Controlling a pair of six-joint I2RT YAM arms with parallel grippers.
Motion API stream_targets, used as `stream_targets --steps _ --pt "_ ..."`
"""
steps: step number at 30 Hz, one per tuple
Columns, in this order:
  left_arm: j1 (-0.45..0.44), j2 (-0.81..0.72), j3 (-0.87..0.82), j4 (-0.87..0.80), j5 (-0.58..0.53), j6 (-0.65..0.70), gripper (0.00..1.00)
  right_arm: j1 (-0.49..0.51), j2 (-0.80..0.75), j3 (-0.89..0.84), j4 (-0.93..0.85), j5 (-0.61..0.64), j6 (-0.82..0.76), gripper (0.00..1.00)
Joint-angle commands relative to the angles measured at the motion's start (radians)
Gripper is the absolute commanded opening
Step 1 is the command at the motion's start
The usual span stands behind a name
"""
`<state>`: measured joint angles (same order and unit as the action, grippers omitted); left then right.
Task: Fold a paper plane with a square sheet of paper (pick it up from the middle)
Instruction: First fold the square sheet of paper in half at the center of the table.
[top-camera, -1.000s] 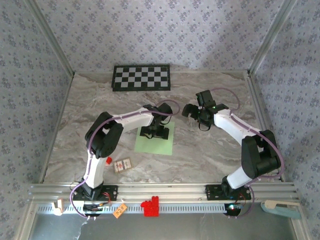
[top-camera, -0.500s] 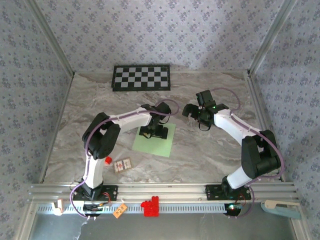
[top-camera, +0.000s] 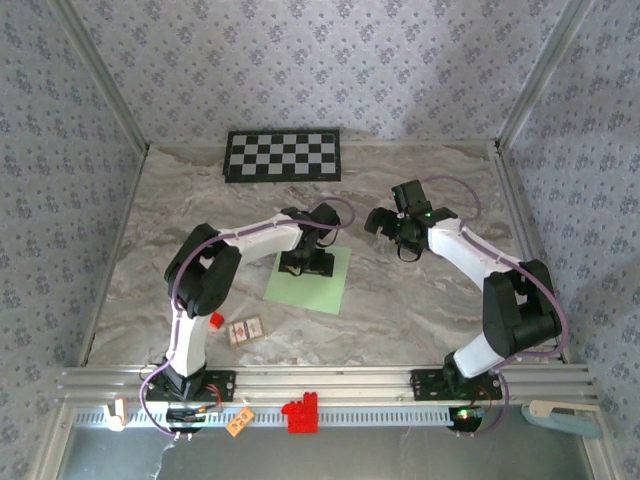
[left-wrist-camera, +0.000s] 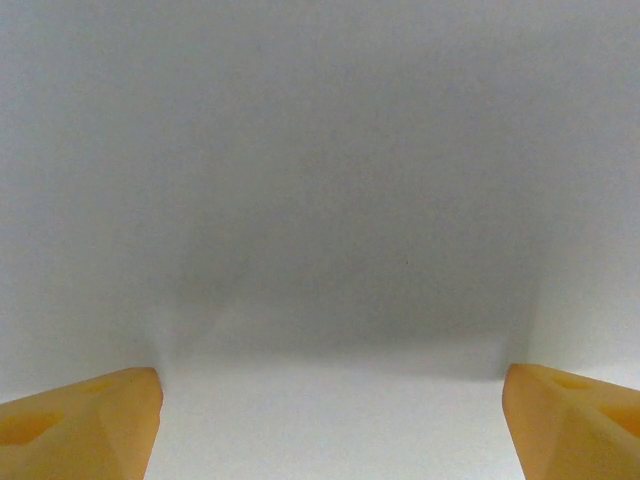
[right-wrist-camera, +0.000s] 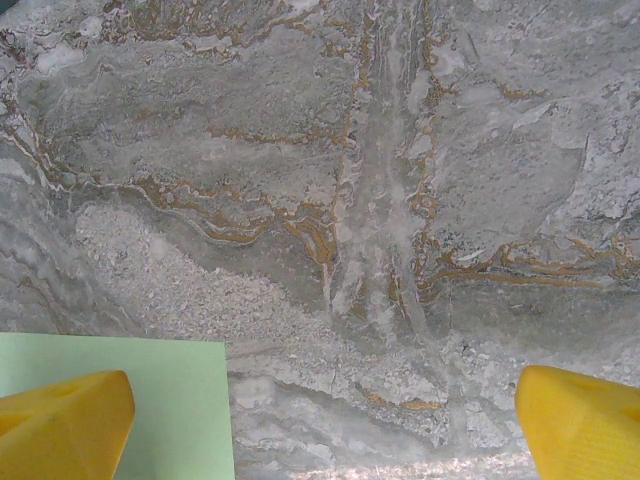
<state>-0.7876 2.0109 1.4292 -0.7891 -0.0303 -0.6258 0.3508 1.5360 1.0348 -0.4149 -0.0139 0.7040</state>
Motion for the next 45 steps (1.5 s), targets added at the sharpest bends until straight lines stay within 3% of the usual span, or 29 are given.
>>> stream_targets --steps 1,17,23,27,31,39,45 --pt "-0.010 0.025 0.028 -0.037 0.016 0.027 0.88 -0.008 0.003 0.011 -0.028 0.022 0.020 1.00" --pt "-0.010 0.061 0.014 -0.048 -0.011 0.024 0.76 -0.008 0.001 0.010 -0.032 0.022 0.027 1.00" --pt "-0.001 -0.012 -0.005 -0.014 0.005 0.012 0.62 -0.011 -0.015 -0.001 -0.016 0.023 0.030 1.00" --pt "0.031 -0.121 -0.071 0.083 0.089 -0.001 0.44 -0.021 -0.052 -0.043 0.050 -0.012 0.040 1.00" --pt "0.087 -0.241 -0.160 0.240 0.254 -0.022 0.36 -0.041 -0.095 -0.099 0.153 -0.095 0.047 1.00" --pt "0.193 -0.356 -0.308 0.576 0.559 -0.153 0.31 -0.040 -0.124 -0.183 0.367 -0.313 0.070 0.95" --pt "0.208 -0.290 -0.354 0.696 0.564 -0.221 0.31 0.005 -0.057 -0.168 0.418 -0.422 0.072 0.84"
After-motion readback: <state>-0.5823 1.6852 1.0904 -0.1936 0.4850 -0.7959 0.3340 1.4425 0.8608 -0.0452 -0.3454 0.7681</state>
